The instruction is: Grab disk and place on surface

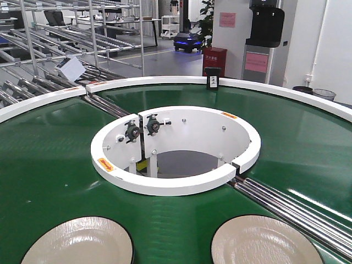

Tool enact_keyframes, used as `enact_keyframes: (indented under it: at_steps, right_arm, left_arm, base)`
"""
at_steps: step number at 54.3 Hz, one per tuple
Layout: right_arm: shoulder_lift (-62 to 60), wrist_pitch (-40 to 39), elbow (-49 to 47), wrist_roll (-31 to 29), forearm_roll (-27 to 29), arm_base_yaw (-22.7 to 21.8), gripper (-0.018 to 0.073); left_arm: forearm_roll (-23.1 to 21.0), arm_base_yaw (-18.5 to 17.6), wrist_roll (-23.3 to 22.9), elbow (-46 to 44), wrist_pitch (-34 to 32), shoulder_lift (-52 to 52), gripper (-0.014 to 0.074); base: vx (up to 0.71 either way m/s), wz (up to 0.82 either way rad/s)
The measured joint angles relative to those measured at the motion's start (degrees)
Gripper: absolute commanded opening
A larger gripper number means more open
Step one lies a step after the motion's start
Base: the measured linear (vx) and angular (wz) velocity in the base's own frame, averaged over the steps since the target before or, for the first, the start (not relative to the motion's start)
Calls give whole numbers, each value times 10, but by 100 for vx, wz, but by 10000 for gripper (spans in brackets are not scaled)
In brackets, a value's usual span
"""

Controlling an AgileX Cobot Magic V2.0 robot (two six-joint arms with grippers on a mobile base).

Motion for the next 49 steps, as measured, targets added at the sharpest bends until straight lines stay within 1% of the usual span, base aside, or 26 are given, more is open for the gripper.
enact_keyframes:
  at_steps: [41,45,49]
  right_arm:
    - [0,0,0,0,0,0,-8]
    - [0,0,0,0,0,0,-8]
    - [0,-8,0,0,0,0,-8]
  left_arm:
    - [0,0,0,0,-2,0,-8]
    - [0,0,0,0,-17,0,-8]
    - [0,0,0,0,-54,0,-8]
  base:
    - [0,0]
    - [0,0]
    - [0,0]
